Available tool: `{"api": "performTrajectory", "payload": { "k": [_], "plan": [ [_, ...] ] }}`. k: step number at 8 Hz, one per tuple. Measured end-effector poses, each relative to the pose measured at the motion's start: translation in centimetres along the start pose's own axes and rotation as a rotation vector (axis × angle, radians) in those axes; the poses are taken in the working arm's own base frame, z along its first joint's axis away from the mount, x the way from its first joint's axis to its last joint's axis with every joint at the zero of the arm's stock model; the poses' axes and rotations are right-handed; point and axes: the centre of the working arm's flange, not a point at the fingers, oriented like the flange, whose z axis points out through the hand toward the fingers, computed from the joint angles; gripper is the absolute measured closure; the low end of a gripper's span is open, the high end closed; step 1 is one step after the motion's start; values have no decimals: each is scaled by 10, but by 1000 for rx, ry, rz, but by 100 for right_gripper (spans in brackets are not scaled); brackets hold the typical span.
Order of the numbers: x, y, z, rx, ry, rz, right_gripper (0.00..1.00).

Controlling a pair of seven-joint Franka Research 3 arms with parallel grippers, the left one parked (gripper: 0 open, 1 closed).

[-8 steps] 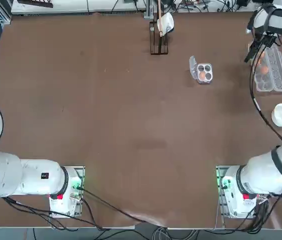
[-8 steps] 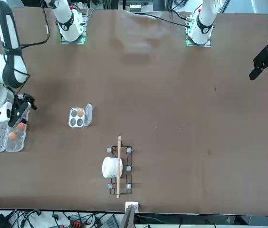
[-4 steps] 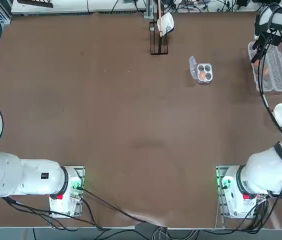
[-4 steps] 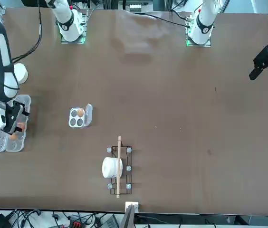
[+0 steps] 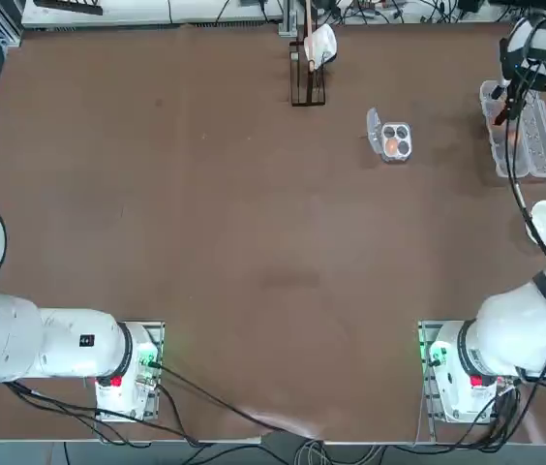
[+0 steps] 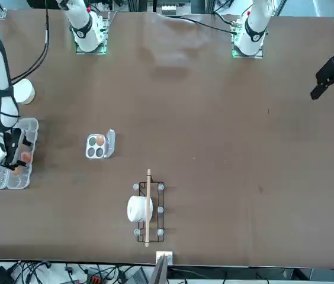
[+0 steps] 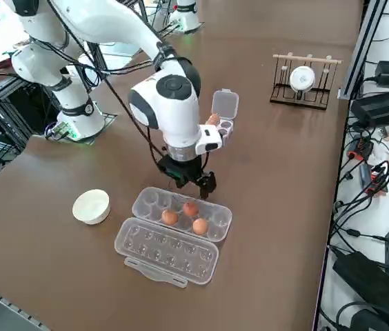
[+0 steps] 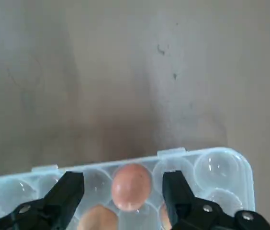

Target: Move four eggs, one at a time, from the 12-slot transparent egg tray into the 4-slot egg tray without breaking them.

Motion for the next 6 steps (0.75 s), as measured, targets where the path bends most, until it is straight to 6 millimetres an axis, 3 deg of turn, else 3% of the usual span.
{"api": "performTrajectory", "payload": {
  "k": [3, 6],
  "plan": [
    [-20, -5, 34, 10, -2, -24, 0],
    [-20, -2, 35, -9, -6, -38, 4]
  ]
}}
